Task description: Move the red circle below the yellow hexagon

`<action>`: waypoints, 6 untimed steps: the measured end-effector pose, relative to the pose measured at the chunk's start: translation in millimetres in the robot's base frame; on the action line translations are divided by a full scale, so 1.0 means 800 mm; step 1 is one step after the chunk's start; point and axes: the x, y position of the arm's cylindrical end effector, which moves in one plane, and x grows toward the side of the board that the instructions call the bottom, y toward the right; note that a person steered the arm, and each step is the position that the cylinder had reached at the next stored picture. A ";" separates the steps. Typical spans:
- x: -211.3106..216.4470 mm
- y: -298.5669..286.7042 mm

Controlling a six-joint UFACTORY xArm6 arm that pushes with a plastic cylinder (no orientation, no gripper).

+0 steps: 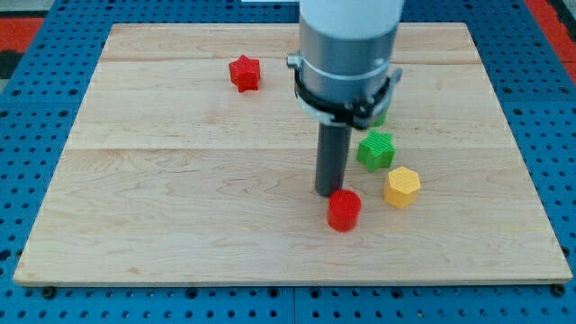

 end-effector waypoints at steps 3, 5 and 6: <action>0.048 -0.025; 0.074 0.029; 0.074 0.040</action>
